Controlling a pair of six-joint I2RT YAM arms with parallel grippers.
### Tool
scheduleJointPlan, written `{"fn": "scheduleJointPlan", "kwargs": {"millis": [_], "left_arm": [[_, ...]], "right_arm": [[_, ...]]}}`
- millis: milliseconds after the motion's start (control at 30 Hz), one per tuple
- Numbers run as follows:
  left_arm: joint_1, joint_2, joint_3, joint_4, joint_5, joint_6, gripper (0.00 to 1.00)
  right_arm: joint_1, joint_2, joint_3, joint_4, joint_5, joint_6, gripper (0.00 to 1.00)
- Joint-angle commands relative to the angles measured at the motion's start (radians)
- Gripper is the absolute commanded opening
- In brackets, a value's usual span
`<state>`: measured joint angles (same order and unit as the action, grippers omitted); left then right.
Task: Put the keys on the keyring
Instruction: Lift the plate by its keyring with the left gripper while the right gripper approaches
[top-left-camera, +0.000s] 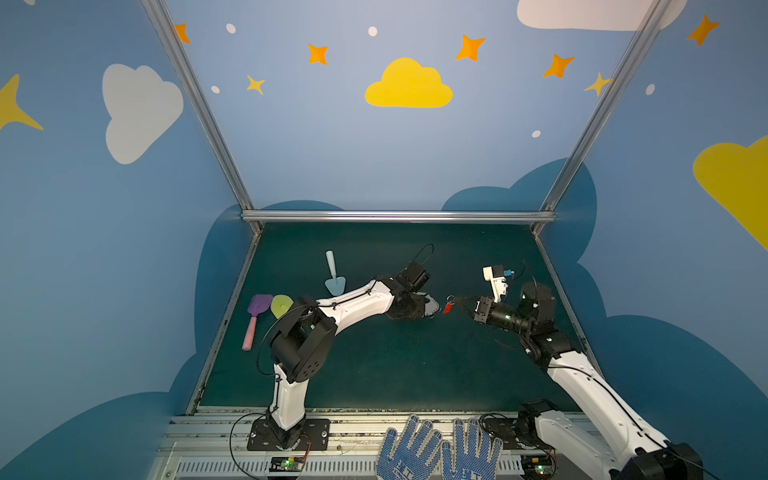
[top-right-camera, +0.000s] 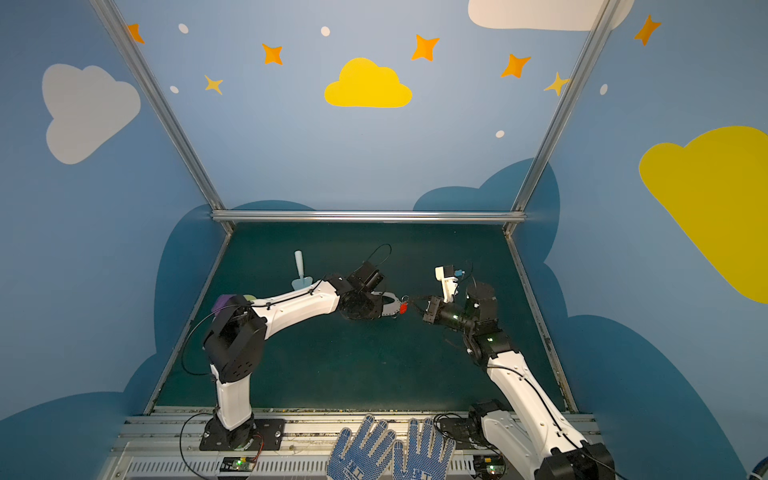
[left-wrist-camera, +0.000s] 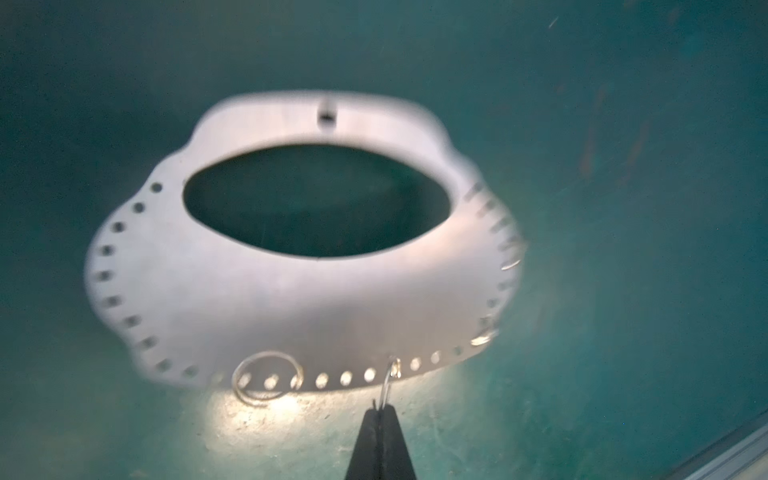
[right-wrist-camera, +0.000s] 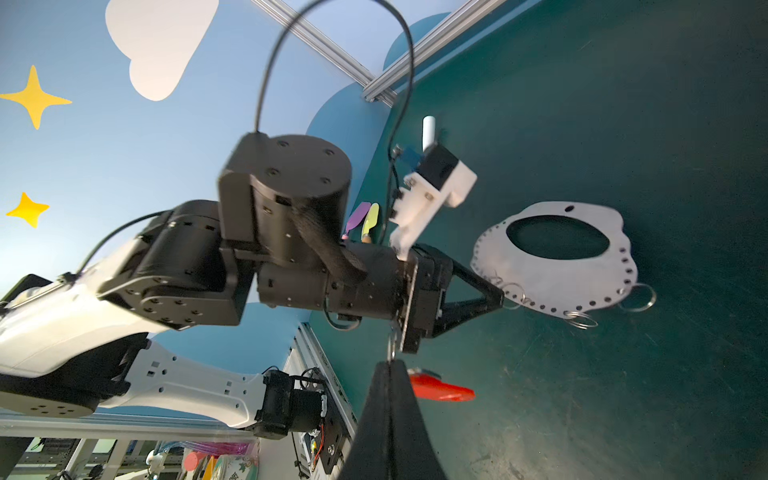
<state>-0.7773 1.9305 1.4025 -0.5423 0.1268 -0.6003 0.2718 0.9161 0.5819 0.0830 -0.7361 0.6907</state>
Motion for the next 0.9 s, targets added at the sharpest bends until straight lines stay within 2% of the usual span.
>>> {"fn": "scheduleJointPlan", "kwargs": {"millis": [0,267,367,633,867], "left_arm": [[0.008,-0.033,-0.056,0.034,0.019,-0.039,0.04],[0.044,-0.079,-0.206,0.172,0.144,-0.103,0.04],[0.053,-0.099,-0.225,0.187,0.156,-0.114,0.04],[0.108,-0.106,-0.278,0.303,0.303,-0.237,0.04],[0.124,-0.093,-0.27,0.303,0.327,-0.27,0.04]], "right_arm": [[-0.002,-0.008,-0.013,-0.005,0.003,-0.015,0.0],[0.002,0.006,-0.031,-0.051,-0.001,-0.046,0.0],[0.009,0.014,-0.05,-0.066,0.001,-0.058,0.0],[0.064,0.094,-0.076,-0.072,-0.012,-0.136,0.0],[0.141,0.181,-0.084,-0.011,0.02,-0.164,0.0]]}}
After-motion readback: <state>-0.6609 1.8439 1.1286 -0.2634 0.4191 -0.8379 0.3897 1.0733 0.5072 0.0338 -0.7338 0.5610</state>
